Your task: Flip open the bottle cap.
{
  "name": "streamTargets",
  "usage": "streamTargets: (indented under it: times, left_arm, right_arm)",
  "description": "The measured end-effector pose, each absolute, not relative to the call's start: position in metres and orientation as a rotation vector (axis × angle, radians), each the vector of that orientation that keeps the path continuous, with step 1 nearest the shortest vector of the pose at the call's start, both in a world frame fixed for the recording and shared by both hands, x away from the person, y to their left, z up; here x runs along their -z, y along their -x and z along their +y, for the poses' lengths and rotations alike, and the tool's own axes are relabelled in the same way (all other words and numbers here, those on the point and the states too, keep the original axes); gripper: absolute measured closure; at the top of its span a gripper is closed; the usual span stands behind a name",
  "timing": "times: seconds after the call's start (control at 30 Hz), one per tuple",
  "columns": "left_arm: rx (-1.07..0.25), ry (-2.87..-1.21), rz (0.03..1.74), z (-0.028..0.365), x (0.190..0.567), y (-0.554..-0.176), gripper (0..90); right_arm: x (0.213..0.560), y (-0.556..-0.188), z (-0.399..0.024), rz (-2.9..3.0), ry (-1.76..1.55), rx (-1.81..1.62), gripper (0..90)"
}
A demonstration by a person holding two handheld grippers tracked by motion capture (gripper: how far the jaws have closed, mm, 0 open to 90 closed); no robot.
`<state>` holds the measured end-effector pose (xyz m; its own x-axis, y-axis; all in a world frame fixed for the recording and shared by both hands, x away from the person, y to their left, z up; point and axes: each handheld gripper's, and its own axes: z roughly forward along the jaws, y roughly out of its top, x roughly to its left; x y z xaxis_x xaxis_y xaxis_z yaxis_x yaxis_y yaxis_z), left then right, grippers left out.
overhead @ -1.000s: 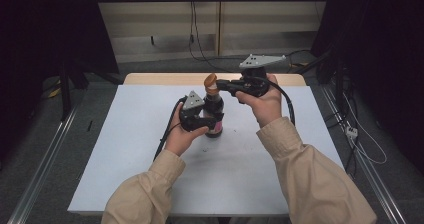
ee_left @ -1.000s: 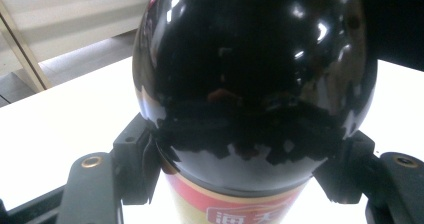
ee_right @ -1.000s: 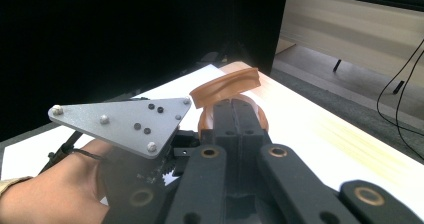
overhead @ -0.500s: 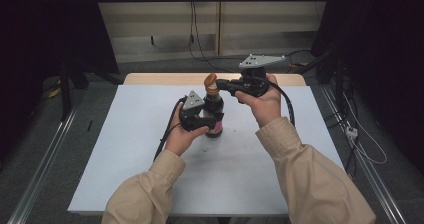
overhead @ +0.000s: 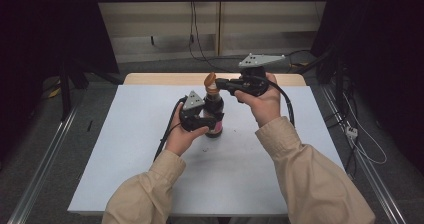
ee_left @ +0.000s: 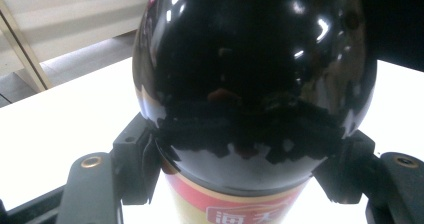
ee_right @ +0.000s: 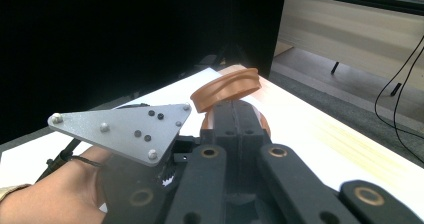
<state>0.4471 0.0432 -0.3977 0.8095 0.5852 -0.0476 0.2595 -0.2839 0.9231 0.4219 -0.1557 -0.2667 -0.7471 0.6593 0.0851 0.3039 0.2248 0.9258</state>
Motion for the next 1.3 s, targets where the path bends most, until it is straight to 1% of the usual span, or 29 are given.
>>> streamTargets:
  times: [0.67, 1.3]
  left_arm:
    - [-0.376, -1.88, 0.635, 0.0422, 0.3972, -0.4453, 30.5]
    - [-0.371, -1.879, 0.639, 0.0426, 0.3972, -0.446, 30.4]
  right_arm:
    - [0.2641, -0.423, -0.1473, 2.165, -0.875, -1.546, 90.0]
    - [0.2634, -0.4239, -0.1515, 2.152, -0.88, -1.547, 90.0]
